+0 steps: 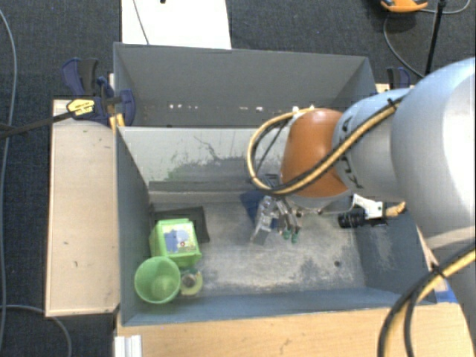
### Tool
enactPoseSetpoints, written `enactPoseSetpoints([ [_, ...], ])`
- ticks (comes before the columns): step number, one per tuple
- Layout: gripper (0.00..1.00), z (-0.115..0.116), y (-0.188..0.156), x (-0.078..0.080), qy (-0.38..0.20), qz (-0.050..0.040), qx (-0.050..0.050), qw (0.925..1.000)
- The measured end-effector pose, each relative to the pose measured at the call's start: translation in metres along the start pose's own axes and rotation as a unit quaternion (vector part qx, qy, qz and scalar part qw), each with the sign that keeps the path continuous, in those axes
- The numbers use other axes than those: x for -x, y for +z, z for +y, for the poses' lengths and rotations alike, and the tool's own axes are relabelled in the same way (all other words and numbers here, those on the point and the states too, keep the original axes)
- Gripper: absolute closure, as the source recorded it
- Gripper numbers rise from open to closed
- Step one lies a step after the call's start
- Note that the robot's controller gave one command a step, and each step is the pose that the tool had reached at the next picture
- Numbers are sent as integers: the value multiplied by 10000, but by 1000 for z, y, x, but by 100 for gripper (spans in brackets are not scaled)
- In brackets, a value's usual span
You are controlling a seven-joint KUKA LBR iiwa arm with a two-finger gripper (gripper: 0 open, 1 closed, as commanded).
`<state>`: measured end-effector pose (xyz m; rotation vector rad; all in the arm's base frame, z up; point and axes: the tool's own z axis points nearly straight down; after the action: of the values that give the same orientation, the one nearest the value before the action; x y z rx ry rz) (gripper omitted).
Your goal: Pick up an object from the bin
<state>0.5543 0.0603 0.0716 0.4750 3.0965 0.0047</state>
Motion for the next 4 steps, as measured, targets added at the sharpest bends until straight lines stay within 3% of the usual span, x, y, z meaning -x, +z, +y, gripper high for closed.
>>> enactPoseSetpoints([
  [2,100,-1,-26,-3,-6,41,-15,10000],
  [3,100,0,-43,0,-12,-7,5,10000],
  [4,100,0,-51,0,-15,1,2,10000],
])
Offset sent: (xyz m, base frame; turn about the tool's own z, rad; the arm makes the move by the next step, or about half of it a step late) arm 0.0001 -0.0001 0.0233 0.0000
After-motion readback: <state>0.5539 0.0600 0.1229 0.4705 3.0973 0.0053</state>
